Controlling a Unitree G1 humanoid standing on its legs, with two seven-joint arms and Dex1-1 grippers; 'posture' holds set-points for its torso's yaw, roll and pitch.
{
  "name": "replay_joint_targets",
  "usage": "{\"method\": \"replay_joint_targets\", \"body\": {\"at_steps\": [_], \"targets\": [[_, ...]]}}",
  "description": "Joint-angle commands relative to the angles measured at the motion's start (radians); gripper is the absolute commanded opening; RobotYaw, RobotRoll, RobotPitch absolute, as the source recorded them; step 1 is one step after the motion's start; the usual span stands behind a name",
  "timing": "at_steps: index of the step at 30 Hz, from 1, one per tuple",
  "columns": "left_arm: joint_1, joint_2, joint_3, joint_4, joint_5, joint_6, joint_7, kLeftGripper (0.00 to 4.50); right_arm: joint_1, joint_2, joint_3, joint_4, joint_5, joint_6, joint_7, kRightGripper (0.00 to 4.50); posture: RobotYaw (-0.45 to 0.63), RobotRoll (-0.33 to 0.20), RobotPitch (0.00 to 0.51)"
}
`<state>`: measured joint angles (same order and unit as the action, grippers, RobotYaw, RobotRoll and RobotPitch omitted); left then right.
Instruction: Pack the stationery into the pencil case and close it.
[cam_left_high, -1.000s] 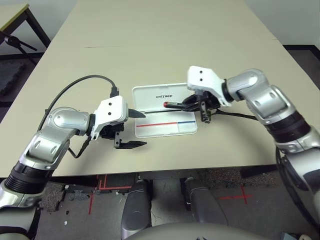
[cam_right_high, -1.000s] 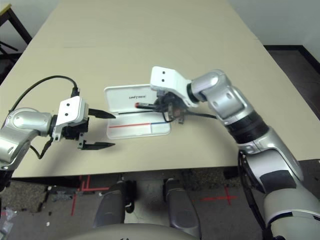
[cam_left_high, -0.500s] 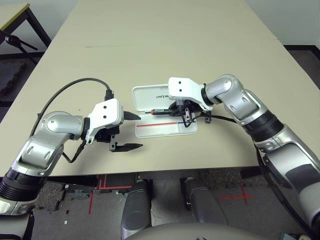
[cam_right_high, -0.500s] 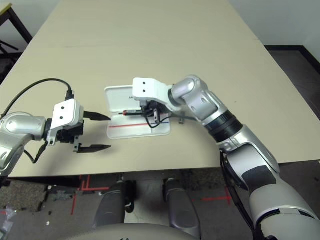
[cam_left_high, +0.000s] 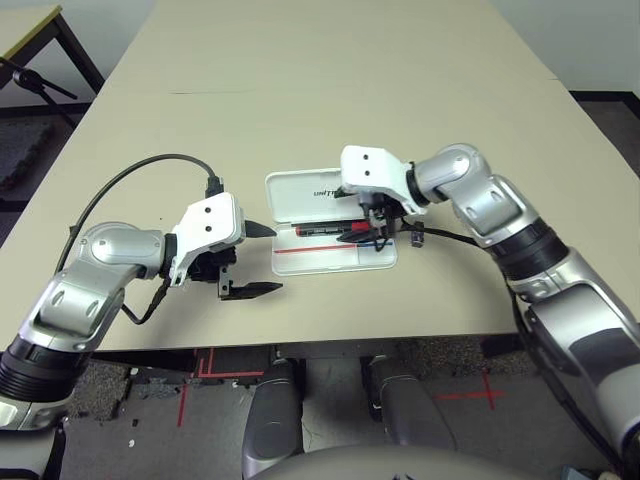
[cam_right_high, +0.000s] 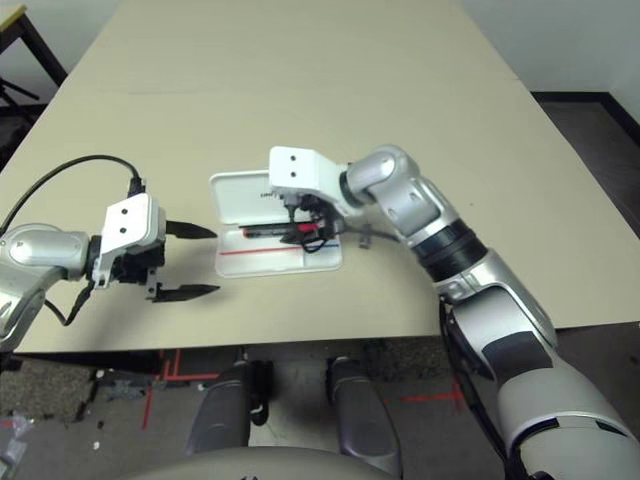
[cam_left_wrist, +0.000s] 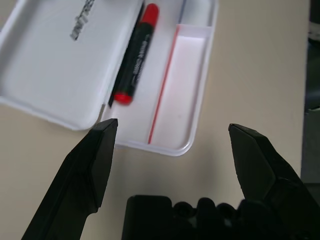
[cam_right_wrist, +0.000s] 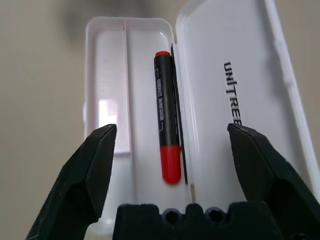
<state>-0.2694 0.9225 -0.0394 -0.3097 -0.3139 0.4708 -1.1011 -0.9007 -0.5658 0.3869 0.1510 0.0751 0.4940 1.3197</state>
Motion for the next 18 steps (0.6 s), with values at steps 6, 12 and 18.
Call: {"method": "replay_joint_targets", "body": {"at_steps": [6, 12, 18], "targets": [[0.005, 0.043, 0.069, -0.063, -0.002, 0.29, 0.16, 4.5, 0.157, -0.259, -0.156, -0.177, 0.216, 0.161, 0.184, 4.48, 0.03, 0.0, 0.162], [0.022, 0.075, 0.137, -0.108, -0.019, 0.43, 0.222, 4.5, 0.278, -0.408, -0.228, -0.244, 0.285, 0.196, 0.213, 4.48, 0.02, 0.0, 0.163], [0.009, 0.124, 0.137, -0.117, -0.006, 0.61, 0.288, 4.5, 0.304, -0.417, -0.228, -0.268, 0.305, 0.204, 0.183, 4.48, 0.02, 0.0, 0.162]]}}
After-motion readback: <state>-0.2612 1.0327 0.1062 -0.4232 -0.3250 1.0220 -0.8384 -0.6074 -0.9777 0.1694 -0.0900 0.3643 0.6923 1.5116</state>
